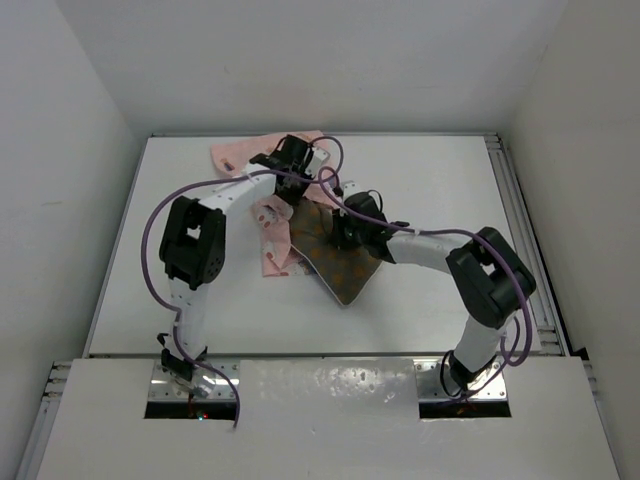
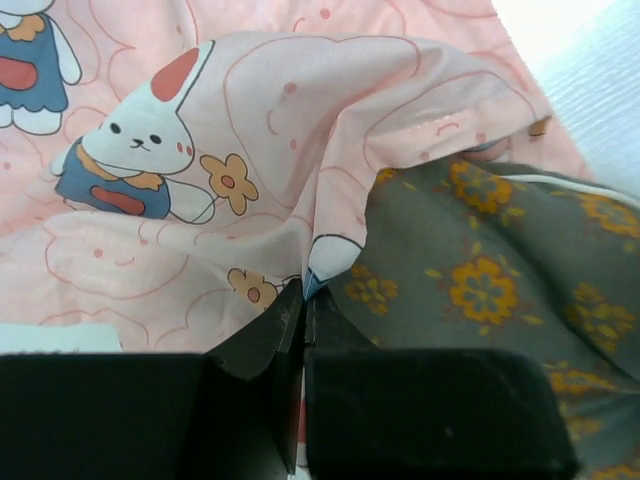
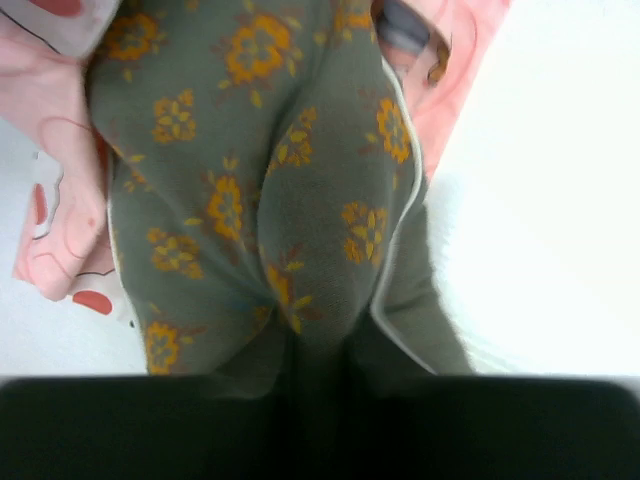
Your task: Put the pillow into the pillowcase
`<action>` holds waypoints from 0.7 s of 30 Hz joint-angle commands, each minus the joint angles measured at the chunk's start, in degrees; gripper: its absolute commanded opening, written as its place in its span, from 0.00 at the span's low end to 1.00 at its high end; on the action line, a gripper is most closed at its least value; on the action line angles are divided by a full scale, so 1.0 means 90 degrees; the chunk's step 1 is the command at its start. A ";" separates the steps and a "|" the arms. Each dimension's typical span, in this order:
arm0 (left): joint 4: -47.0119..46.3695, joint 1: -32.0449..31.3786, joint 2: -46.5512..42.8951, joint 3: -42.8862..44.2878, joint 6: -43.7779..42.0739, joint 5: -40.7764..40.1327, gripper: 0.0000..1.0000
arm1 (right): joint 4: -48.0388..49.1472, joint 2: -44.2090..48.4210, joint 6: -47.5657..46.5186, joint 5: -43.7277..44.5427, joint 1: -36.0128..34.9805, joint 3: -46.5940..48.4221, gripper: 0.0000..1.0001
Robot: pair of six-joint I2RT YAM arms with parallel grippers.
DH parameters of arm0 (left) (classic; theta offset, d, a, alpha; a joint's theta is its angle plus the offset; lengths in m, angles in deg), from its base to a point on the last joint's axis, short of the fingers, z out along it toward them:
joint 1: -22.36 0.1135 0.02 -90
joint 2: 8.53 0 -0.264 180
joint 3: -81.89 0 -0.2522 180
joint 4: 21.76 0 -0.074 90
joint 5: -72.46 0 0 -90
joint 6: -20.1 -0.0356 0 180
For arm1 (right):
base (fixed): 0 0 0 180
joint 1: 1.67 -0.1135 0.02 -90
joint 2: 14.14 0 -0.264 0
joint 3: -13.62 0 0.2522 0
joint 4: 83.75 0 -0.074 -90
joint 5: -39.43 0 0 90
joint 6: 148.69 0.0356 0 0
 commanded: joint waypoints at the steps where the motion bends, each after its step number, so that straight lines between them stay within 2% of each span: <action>1: 0.0480 -0.0124 -0.0467 0.0442 0.0041 0.0316 0.00 | -0.0177 -0.0063 -0.0072 -0.0149 -0.0218 0.0198 0.00; 6: 0.0900 -0.0134 -0.0936 0.0287 -0.0095 0.0502 0.00 | -0.0198 0.0414 0.0199 -0.0734 -0.0013 0.0366 0.00; 11: 0.1194 -0.0124 -0.1337 0.0237 -0.0291 0.0453 0.00 | 0.1235 0.1635 0.1331 -0.0492 0.0348 -0.0172 0.00; 15: 0.1603 -0.0318 -0.1483 0.0481 -0.0505 0.0824 0.00 | 0.1678 0.1695 0.1694 -0.0227 0.0417 -0.0076 0.00; 21: 0.1673 -0.0563 -0.1542 0.0540 -0.0692 0.1068 0.00 | 0.2204 0.1460 0.2270 0.0075 0.0456 0.0238 0.00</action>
